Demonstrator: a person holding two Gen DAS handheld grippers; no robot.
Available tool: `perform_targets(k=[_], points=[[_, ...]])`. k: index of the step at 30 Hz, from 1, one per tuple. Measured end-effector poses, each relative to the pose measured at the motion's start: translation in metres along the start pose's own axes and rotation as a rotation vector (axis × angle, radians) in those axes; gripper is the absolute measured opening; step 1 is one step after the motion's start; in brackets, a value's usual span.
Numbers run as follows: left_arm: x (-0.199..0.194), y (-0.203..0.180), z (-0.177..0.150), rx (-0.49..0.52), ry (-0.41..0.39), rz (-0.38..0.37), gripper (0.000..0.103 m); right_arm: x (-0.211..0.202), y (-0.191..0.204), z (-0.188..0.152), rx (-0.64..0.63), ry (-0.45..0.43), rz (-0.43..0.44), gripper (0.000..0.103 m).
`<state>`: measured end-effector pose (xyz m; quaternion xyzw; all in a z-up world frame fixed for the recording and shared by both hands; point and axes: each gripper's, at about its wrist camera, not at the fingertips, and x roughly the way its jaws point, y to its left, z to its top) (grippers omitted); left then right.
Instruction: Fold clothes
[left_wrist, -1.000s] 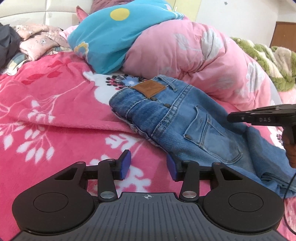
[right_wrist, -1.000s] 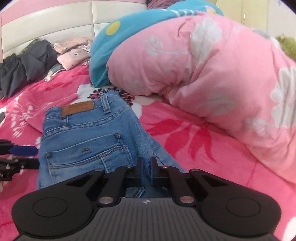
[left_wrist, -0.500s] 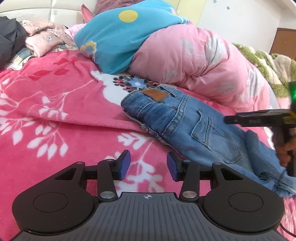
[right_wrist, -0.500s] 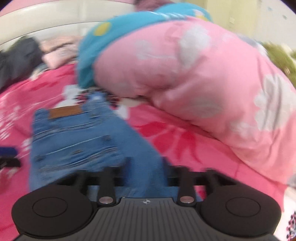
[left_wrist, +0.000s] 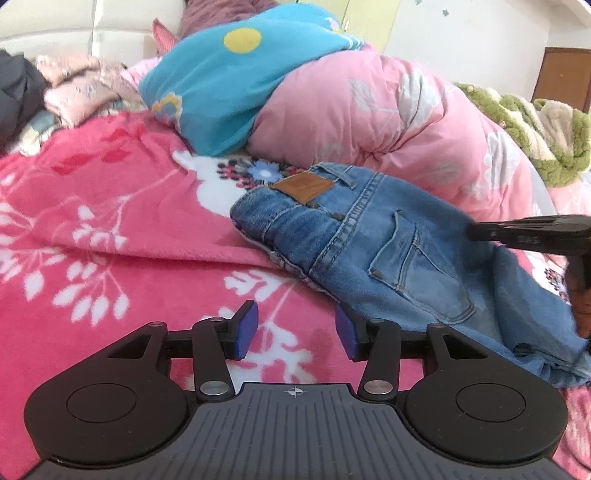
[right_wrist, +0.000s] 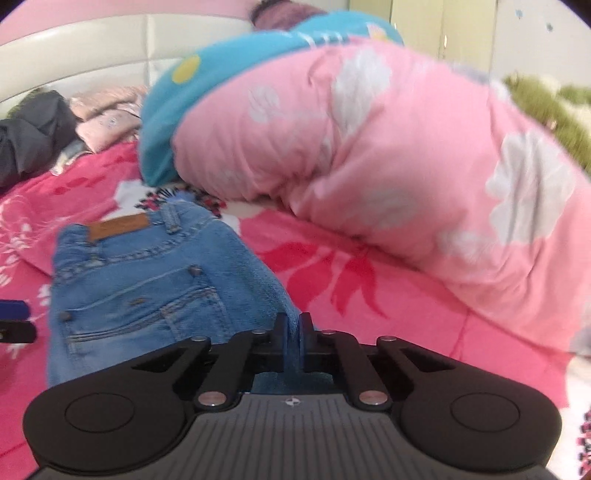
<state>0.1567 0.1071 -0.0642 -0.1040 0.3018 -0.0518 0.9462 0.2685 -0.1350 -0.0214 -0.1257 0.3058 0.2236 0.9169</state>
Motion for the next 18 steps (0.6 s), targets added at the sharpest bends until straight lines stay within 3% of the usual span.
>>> perform_targets(k=[2,6,10,14,18], points=[[-0.008,0.001,0.0,-0.001,-0.012,-0.032,0.051,-0.017,0.008,0.001,-0.009,-0.019,0.001,0.005],[-0.031,0.004,0.0,-0.026,-0.05,-0.171,0.069,-0.055,0.027,-0.005,-0.02,-0.046,0.046,0.002],[-0.052,-0.003,-0.004,0.004,-0.096,-0.31,0.078,-0.084,0.058,-0.023,-0.07,-0.023,0.094,0.002],[-0.058,-0.012,-0.012,0.006,-0.079,-0.417,0.079,-0.111,0.088,-0.042,-0.079,-0.028,0.126,0.002],[-0.059,-0.013,-0.016,0.003,-0.078,-0.438,0.079,-0.126,0.116,-0.071,-0.046,-0.03,0.17,0.0]])
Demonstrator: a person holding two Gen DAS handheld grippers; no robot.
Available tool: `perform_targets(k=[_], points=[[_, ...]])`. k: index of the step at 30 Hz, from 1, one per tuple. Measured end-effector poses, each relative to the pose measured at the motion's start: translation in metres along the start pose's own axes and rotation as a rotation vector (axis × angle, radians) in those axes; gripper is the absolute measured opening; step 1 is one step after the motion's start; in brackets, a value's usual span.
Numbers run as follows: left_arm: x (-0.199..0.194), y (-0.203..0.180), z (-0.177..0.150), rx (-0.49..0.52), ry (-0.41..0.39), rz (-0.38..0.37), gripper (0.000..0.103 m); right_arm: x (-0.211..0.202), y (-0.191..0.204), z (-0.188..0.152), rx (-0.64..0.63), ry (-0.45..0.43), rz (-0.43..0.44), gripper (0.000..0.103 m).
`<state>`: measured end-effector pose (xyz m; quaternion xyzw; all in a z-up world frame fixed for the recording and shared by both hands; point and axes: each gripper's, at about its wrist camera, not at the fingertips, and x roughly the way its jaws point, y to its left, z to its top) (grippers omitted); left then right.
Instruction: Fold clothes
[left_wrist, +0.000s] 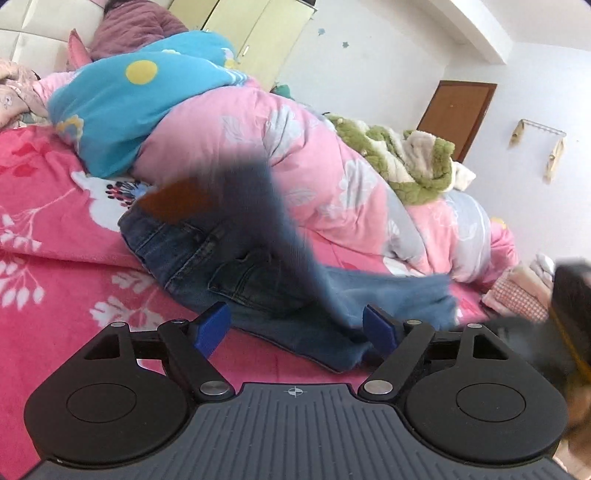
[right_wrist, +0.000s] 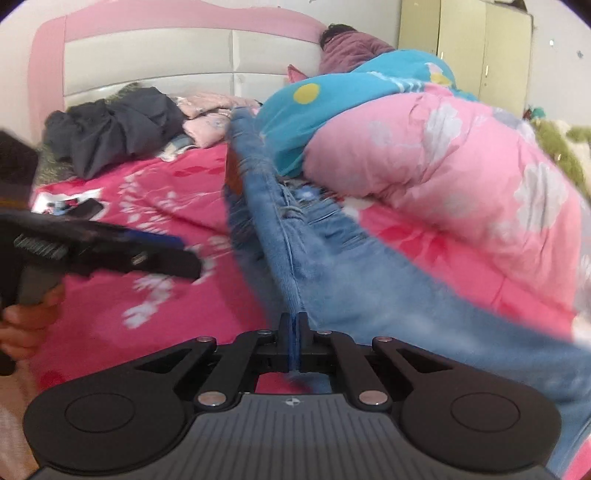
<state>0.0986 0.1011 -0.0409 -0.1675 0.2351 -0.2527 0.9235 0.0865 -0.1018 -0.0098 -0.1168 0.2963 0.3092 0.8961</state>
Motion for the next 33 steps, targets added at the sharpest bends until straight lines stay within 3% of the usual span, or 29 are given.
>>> perform_targets(k=[6,12,14,16,19,24,27,29,31,33], points=[[0.009,0.01,0.0,-0.051,0.018,0.026,0.079,0.002,0.062,-0.04,-0.062,0.026,0.02,0.0],[0.023,0.027,-0.002,-0.16,0.063,0.045,0.079,-0.019,0.04,-0.039,0.012,-0.011,-0.163,0.002],[0.025,0.027,-0.001,-0.173,0.063,0.059,0.079,-0.029,0.02,-0.035,0.034,-0.033,-0.253,0.014],[0.027,0.026,-0.001,-0.171,0.058,0.075,0.079,-0.034,0.0,-0.029,0.048,-0.063,-0.357,0.053],[0.033,0.023,-0.001,-0.162,0.064,0.099,0.079,-0.022,-0.032,-0.019,0.084,-0.086,-0.424,0.068],[0.049,0.016,-0.003,-0.118,0.073,0.177,0.078,0.046,-0.059,-0.002,0.124,0.028,-0.419,0.087],[0.057,0.016,-0.002,-0.104,0.081,0.22,0.078,0.088,-0.06,-0.007,0.079,0.118,-0.445,0.085],[0.06,0.018,-0.001,-0.109,0.09,0.23,0.078,0.091,-0.063,-0.014,0.113,0.105,-0.454,0.064],[0.061,0.018,-0.001,-0.106,0.096,0.238,0.078,0.082,-0.068,-0.016,0.171,0.099,-0.444,0.029],[0.062,0.017,-0.001,-0.101,0.1,0.245,0.078,0.066,-0.063,-0.017,0.129,0.08,-0.483,0.017]])
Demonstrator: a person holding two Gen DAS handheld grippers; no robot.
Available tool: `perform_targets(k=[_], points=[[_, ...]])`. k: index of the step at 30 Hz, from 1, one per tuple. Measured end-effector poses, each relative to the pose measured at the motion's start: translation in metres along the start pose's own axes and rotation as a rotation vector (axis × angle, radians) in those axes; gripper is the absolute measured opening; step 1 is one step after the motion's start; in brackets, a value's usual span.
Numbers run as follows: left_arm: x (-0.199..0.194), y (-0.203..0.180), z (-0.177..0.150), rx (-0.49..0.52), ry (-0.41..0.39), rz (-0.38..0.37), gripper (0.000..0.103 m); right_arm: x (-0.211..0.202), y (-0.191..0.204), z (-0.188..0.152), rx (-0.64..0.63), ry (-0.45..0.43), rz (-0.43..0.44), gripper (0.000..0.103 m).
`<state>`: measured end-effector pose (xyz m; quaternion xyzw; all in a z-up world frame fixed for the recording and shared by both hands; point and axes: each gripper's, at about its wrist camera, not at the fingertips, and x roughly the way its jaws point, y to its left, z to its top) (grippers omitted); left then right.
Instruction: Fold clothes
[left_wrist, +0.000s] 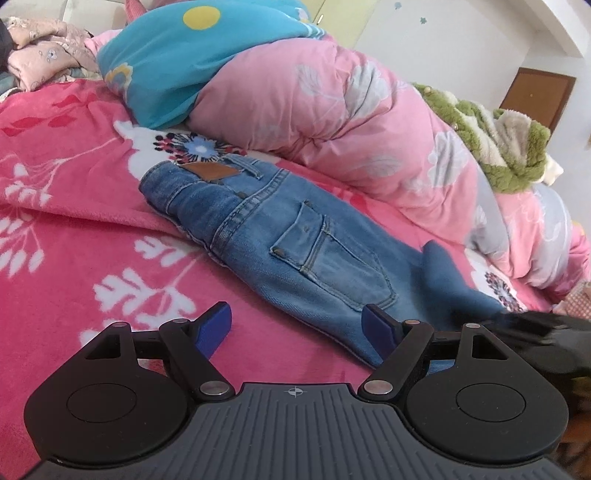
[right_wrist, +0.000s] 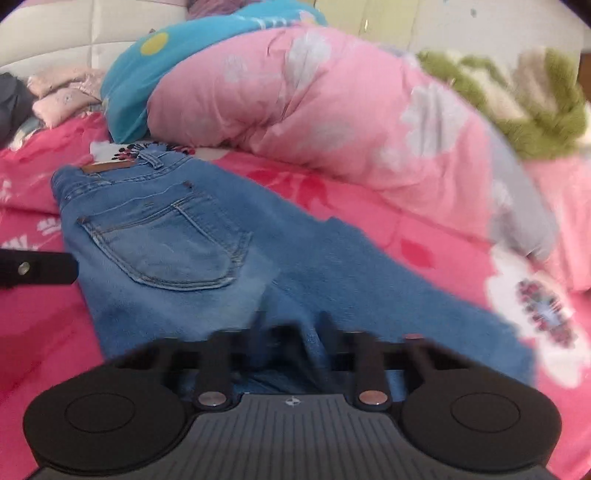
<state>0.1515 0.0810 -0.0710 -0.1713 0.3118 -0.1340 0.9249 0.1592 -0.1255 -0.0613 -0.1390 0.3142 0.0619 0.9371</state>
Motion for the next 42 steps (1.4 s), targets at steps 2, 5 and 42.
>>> perform_targets(k=[2,5,42], points=[[-0.001,-0.001,0.0,0.003,-0.003,0.007,0.078,-0.022,-0.009,0.0,-0.027,-0.05,-0.046,0.015],[-0.003,-0.001,0.0,0.0,-0.01,0.012,0.078,-0.065,-0.036,-0.002,-0.045,-0.14,-0.143,0.015],[0.005,0.0,0.005,0.094,0.035,0.132,0.078,0.025,-0.077,0.062,-0.057,-0.038,0.205,0.073]])
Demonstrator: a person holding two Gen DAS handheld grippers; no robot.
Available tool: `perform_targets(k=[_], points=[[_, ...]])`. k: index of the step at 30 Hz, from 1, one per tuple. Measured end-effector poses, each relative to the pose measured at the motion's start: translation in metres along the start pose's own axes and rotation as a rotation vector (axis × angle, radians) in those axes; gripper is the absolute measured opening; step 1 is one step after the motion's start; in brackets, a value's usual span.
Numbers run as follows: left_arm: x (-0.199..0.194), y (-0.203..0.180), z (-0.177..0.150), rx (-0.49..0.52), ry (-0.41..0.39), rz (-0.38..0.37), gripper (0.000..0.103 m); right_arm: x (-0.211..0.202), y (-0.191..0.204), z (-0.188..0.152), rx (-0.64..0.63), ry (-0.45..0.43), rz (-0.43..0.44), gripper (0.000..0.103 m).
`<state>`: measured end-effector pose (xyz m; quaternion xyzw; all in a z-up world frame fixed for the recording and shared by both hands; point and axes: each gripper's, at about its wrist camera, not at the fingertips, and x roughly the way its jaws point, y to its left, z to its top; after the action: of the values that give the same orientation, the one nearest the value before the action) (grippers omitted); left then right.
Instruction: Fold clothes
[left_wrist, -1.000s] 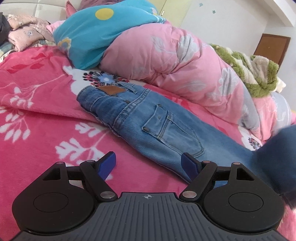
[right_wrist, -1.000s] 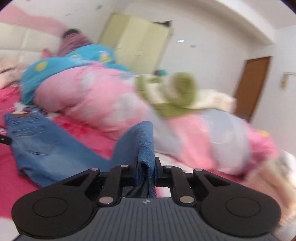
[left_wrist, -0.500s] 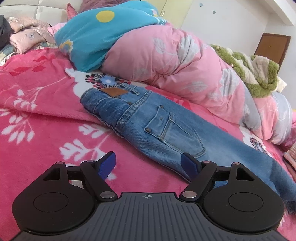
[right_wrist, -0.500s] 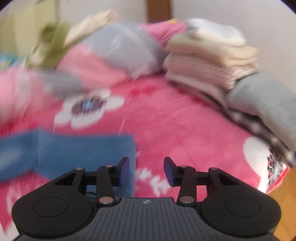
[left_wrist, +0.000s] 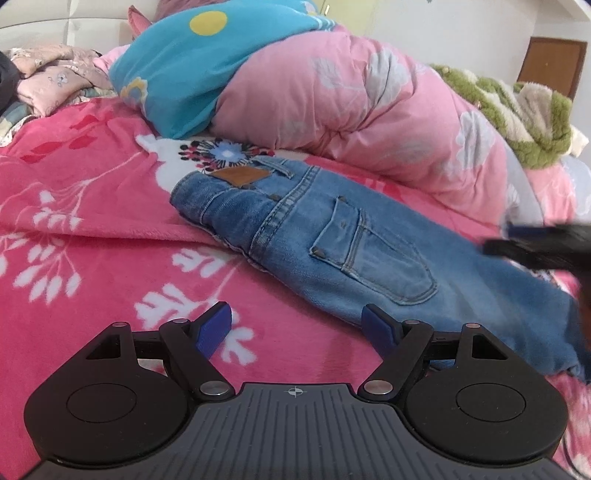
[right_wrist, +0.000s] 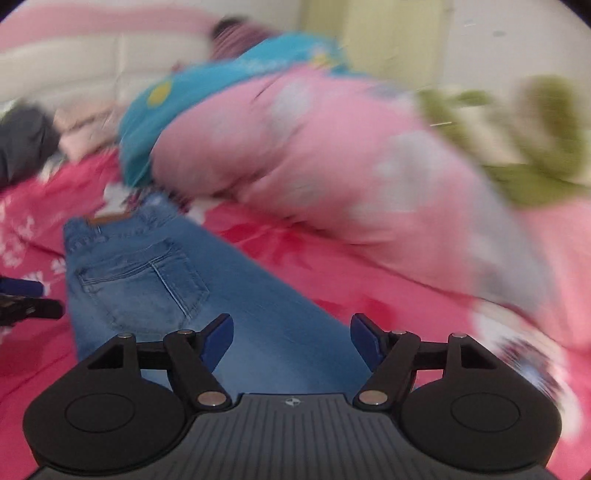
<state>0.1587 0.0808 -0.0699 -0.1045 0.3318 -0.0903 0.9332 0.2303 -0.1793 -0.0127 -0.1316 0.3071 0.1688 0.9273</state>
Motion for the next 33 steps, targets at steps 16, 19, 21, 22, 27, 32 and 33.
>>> perform_targets(k=[16,19,21,22,27,32,33], points=[[-0.003,0.005,0.001,0.022,0.068,-0.048,0.079,0.066,0.007,0.013,-0.079,0.089,0.017,0.005],[-0.008,0.01,0.003,-0.008,0.069,-0.093,0.079,0.061,0.018,0.017,-0.106,0.081,-0.011,0.002],[-0.014,0.014,0.004,-0.044,0.069,-0.14,0.079,0.05,0.028,0.018,-0.108,0.077,-0.03,0.002],[-0.017,0.016,0.005,-0.057,0.06,-0.169,0.079,0.04,0.034,0.018,-0.112,0.066,-0.03,0.002],[-0.031,0.026,0.006,-0.107,-0.001,-0.284,0.081,-0.015,0.064,0.011,-0.098,0.016,0.017,0.002],[-0.036,0.031,0.008,-0.206,0.005,-0.45,0.082,-0.075,0.097,-0.014,-0.042,-0.024,0.083,0.002],[-0.04,0.03,0.008,-0.204,-0.003,-0.466,0.083,-0.086,0.103,-0.02,-0.03,-0.032,0.09,0.002]])
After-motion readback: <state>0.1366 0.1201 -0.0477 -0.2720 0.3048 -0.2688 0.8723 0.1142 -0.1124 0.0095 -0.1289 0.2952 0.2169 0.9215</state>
